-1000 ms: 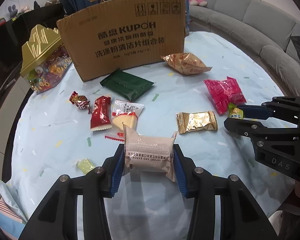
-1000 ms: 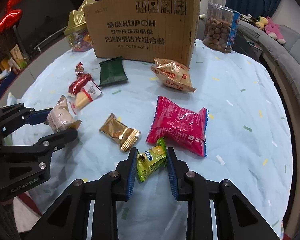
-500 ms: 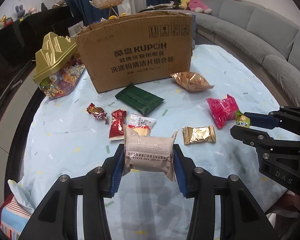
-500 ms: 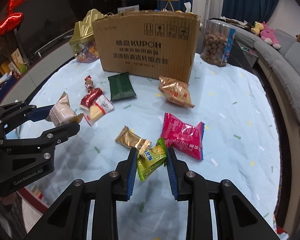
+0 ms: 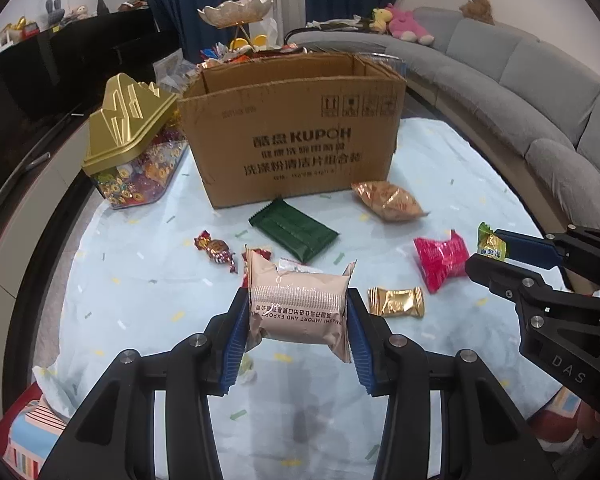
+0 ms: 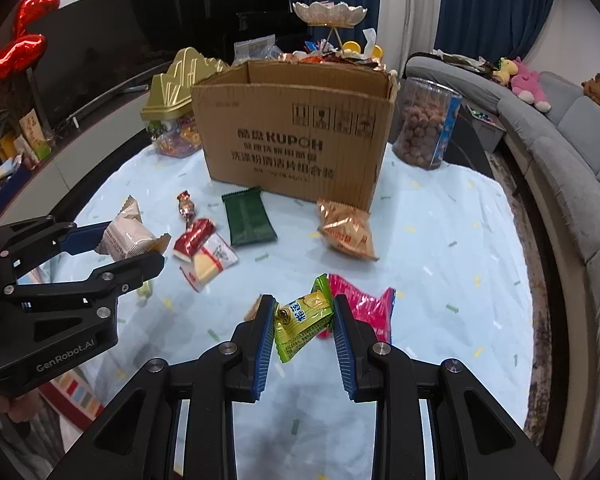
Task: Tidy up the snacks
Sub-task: 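Carry the beige cake pack and green-yellow candy over the cardboard box with both tools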
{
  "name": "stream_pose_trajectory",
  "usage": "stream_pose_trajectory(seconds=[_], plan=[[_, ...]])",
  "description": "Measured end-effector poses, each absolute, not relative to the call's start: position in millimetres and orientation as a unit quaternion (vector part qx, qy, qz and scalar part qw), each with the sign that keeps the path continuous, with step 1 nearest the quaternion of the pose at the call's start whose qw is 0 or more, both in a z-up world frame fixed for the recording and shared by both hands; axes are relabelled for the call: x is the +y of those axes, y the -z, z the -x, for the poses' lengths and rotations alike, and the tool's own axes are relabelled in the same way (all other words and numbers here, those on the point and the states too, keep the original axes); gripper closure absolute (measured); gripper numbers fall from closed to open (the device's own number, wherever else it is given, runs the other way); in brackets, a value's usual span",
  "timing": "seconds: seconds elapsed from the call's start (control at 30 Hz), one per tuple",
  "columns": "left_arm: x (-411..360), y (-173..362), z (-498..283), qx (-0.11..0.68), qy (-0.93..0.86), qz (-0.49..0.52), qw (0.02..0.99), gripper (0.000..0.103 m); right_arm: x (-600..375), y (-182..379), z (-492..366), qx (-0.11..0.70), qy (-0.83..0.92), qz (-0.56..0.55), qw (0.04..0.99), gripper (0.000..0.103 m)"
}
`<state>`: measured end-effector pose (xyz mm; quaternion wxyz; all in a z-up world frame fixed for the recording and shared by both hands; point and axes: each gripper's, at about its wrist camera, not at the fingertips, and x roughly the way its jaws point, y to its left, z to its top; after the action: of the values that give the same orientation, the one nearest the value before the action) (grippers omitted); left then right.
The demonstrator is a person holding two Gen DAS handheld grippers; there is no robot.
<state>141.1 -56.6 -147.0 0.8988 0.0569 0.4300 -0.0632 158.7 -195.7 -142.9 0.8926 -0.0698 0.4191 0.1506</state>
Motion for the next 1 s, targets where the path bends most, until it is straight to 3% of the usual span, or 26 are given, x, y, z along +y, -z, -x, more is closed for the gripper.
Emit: stream_pose_trajectory(seconds=[1.0], plan=[[-29,79,-183,0.382,0.025,-0.029,0.924,0.058,-182,75,-198,0.384,-0.092,0.043,0.918,0.073]])
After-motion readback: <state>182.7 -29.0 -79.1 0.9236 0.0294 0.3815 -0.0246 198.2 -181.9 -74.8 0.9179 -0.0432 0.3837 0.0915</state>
